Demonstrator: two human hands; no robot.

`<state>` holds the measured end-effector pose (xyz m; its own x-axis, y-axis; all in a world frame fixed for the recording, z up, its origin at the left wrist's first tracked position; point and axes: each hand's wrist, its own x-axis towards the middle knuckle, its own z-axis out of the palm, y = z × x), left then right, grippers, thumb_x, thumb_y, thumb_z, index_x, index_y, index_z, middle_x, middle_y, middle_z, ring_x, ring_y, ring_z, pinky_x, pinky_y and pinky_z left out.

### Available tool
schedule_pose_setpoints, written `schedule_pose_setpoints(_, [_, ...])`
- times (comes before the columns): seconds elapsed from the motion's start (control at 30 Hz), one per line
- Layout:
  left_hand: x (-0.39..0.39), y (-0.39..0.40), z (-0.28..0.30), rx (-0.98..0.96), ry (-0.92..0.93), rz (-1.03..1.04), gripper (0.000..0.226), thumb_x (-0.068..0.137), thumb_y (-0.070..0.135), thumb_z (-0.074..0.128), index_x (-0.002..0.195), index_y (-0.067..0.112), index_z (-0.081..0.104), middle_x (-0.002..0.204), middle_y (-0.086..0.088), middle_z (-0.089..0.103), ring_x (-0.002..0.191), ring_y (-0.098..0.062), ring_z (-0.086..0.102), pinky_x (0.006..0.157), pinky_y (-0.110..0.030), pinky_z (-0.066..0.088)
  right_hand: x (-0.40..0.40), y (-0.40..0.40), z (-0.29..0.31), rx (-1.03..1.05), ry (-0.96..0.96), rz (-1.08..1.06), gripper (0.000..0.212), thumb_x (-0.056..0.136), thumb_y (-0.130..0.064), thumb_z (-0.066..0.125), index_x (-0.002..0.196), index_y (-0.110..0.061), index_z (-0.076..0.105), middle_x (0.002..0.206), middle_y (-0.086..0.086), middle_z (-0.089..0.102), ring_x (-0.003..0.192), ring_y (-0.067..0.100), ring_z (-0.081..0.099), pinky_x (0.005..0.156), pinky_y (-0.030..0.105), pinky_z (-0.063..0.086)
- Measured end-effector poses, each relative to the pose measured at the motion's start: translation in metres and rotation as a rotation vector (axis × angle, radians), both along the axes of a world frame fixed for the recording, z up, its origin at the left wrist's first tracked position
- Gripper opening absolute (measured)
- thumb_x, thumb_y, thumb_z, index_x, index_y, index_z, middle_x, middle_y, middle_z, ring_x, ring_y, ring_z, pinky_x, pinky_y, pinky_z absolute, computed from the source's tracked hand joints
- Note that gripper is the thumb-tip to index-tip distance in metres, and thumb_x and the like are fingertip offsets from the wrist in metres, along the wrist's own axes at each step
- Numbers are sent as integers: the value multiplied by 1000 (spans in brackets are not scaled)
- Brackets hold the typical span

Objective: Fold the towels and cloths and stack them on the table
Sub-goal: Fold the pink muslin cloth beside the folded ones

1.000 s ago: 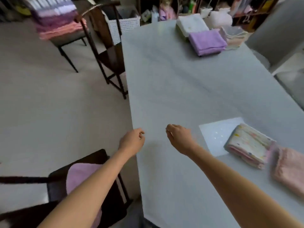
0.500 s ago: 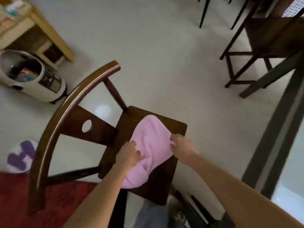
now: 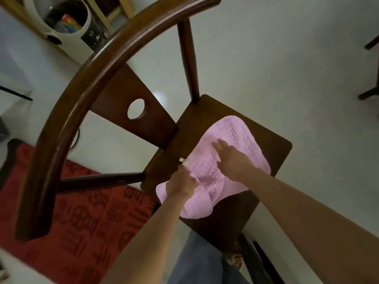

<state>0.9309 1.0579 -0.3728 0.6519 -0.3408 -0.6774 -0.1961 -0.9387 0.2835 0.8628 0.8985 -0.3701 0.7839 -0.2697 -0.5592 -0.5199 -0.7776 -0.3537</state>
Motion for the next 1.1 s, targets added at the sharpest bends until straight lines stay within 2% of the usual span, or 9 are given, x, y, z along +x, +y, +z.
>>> schedule_pose_setpoints(0.13, [2, 10, 0, -11, 78, -99, 15, 95, 14, 52, 101, 5, 62, 96, -8, 67, 87, -24, 65, 67, -23, 48, -2, 8, -2, 40, 2, 15, 64, 100, -18, 45, 152, -25, 10, 161, -3, 5, 138, 25, 36, 94, 29, 49])
schedule_pose_setpoints(0.27, [2, -13, 35, -294, 62, -94, 15, 94, 14, 53, 90, 6, 64, 81, -5, 63, 74, -14, 57, 60, -18, 39, -15, -4, 6, 34, -60, 3, 69, 96, -10, 47, 152, -29, 12, 161, -3, 9, 144, 24, 24, 108, 37, 38])
schedule_pose_setpoints(0.43, [0, -37, 127, -599, 339, 52, 43, 95, 0, 39, 55, 15, 46, 52, 8, 42, 55, -6, 42, 58, -22, 34, -40, -27, 81, 455, -207, -167, 72, 92, 1, 49, 150, -31, 20, 159, -5, 16, 147, 14, 12, 120, 40, 16])
schedule_pose_setpoints(0.6, [-15, -82, 221, -714, 556, -54, 40, 95, 4, 39, 57, 11, 53, 73, 6, 58, 74, 3, 57, 72, -12, 45, -69, -44, 197, 792, -209, -298, 44, 89, -9, 58, 127, -29, 56, 133, -9, 54, 124, 6, 49, 102, 21, 39])
schedule_pose_setpoints(0.73, [-45, -131, 297, -784, 679, -231, 25, 84, 8, 48, 68, 15, 65, 76, 5, 65, 81, -8, 60, 80, -22, 45, -128, -54, 267, 667, -274, -593, 15, 87, -24, 68, 102, -27, 66, 101, -9, 66, 82, -7, 56, 71, 3, 41])
schedule_pose_setpoints(0.83, [-67, -164, 351, -836, 742, -335, 15, 85, 11, 58, 89, 20, 69, 89, 3, 68, 86, -12, 62, 80, -26, 48, -183, -59, 313, 448, -426, -841, 10, 85, -28, 71, 84, -18, 71, 80, -3, 67, 63, -1, 53, 62, 13, 41])
schedule_pose_setpoints(0.9, [-88, -183, 382, -749, 796, -509, 16, 92, 13, 61, 105, 20, 66, 95, -4, 69, 81, -15, 66, 70, -26, 53, -227, -59, 345, 276, -511, -1010, 33, 87, -30, 68, 60, -12, 59, 57, -6, 45, 49, 2, 37, 52, 23, 31])
schedule_pose_setpoints(1.0, [-116, -213, 410, -584, 585, -900, 24, 88, 19, 69, 111, 18, 66, 94, -3, 72, 75, -2, 67, 63, -14, 48, -287, -55, 390, 69, -645, -1175, 56, 82, -50, 62, 54, -12, 33, 56, -4, 25, 51, 9, 23, 49, 28, 17])
schedule_pose_setpoints(1.1, [-162, -246, 430, -468, 385, -1309, 12, 83, 16, 71, 93, 10, 73, 83, -4, 71, 74, -7, 64, 71, -26, 53, -354, -41, 424, -123, -628, -1279, 53, 85, -35, 65, 53, -19, 26, 52, -10, 20, 50, 9, 20, 47, 26, 17])
